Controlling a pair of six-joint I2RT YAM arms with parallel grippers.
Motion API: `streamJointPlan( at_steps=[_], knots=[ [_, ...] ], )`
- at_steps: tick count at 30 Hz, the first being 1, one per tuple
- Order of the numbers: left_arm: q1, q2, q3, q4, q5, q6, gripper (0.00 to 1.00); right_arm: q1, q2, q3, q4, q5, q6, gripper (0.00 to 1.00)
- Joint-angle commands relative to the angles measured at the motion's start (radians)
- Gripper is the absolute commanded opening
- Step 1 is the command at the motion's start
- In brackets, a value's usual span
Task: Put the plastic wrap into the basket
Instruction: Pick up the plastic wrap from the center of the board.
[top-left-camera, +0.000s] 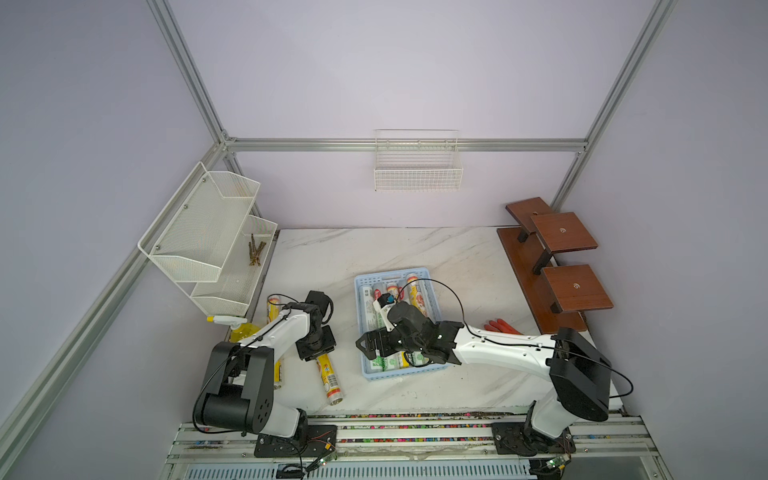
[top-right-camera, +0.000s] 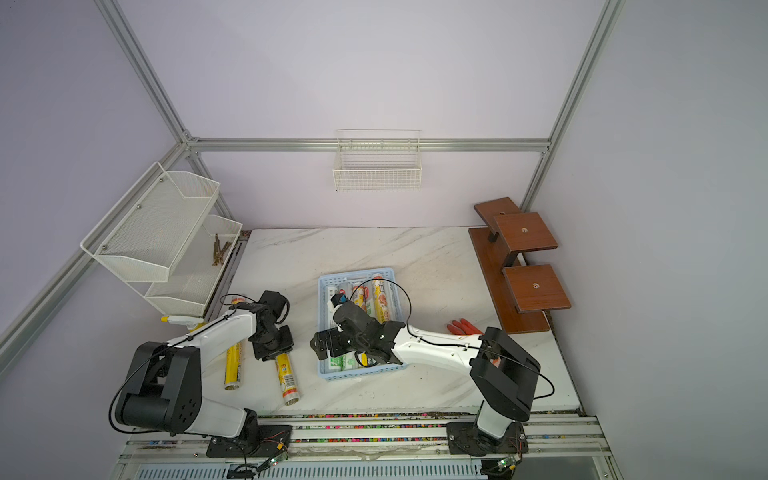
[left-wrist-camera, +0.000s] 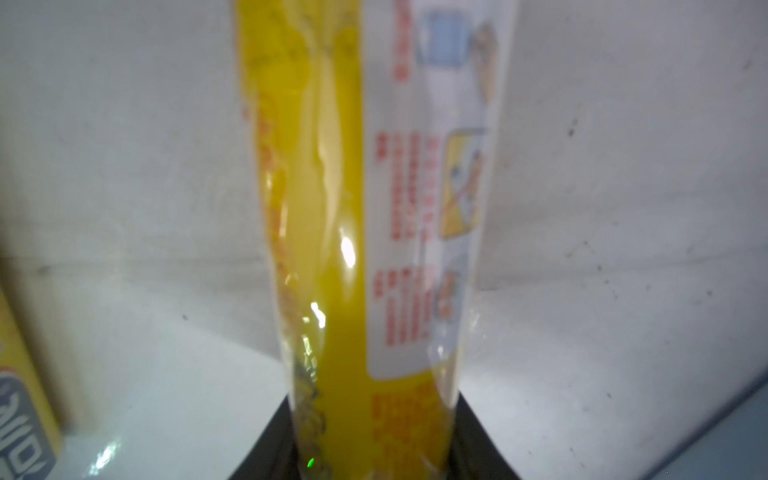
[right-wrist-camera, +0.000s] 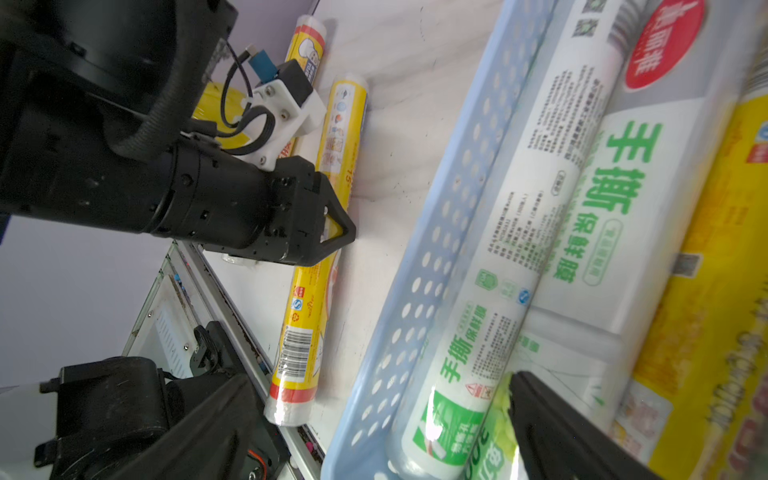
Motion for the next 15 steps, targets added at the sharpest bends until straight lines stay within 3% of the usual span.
streamJointPlan(
  at_steps=[1, 7, 15],
  knots=[
    [-0.008, -0.107, 0.1, -0.091, -0.032, 0.044, 0.29, -0.01, -0.072, -0.039, 0.06, 0.063, 0.018, 0.99],
    [-0.039, -0.26, 0.181, -0.13, 0.015, 0.033, 0.23, -0.018, -0.207, -0.143, 0.127, 0.2, 0.04, 0.99],
    [-0.098, -0.371, 0.237, -0.001, 0.145, -0.056, 0.17, -0.027, -0.313, -0.202, 0.126, 0.327, 0.04, 0.99]
  ],
)
